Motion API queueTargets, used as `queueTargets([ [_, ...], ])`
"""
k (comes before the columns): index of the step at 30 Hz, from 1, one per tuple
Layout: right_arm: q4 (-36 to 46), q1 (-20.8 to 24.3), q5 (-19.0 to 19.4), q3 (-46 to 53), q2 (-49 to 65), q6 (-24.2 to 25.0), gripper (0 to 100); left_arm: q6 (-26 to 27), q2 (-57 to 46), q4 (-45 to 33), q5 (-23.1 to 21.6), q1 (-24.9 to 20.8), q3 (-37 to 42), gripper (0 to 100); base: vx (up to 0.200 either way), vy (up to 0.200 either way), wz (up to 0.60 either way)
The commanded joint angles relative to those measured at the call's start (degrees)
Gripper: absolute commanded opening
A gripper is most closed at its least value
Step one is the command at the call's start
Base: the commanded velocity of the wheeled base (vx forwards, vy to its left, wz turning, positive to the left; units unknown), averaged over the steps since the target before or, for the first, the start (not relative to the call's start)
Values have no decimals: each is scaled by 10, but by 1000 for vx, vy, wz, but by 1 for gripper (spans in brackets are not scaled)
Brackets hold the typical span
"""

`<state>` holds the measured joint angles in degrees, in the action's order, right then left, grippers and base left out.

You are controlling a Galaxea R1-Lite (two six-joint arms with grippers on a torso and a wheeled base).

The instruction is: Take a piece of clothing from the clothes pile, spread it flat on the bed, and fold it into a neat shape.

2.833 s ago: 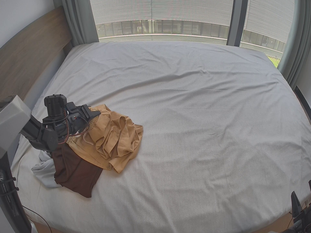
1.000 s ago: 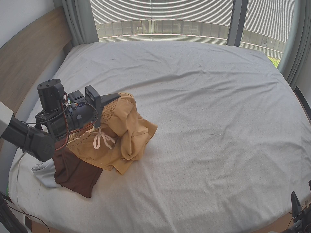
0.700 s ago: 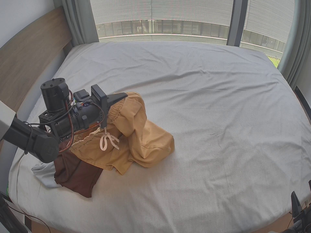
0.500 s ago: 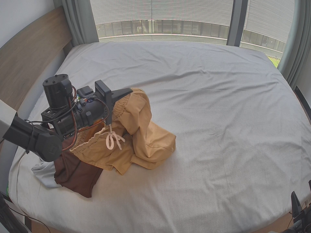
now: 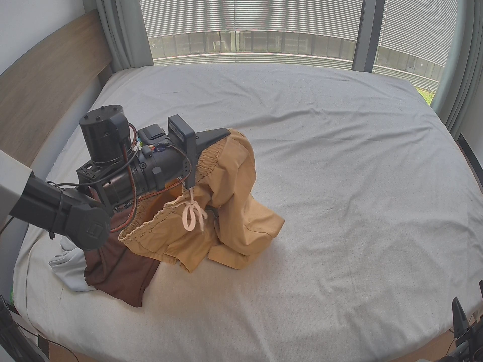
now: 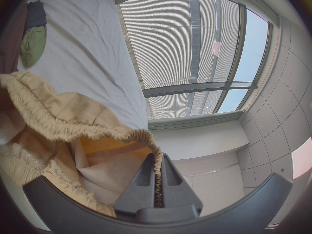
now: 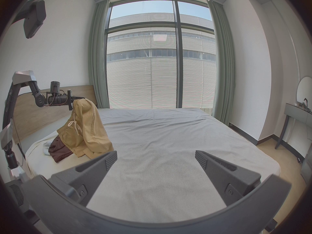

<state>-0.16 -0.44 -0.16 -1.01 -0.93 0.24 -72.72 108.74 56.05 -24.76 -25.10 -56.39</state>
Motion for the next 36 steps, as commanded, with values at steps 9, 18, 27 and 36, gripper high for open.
queueTargets([
  [9,0,0,1,10,8,0,100,-1,24,-3,33,-42,-39,0,0,0,0],
  [18,0,0,0,10,8,0,100,-40,32,-2,32,-54,-79,0,0,0,0],
  [27,0,0,0,10,8,0,100,-124,31,3,31,-76,-108,0,0,0,0],
  [36,0,0,0,10,8,1,100,-153,33,-2,35,-106,-149,0,0,0,0],
])
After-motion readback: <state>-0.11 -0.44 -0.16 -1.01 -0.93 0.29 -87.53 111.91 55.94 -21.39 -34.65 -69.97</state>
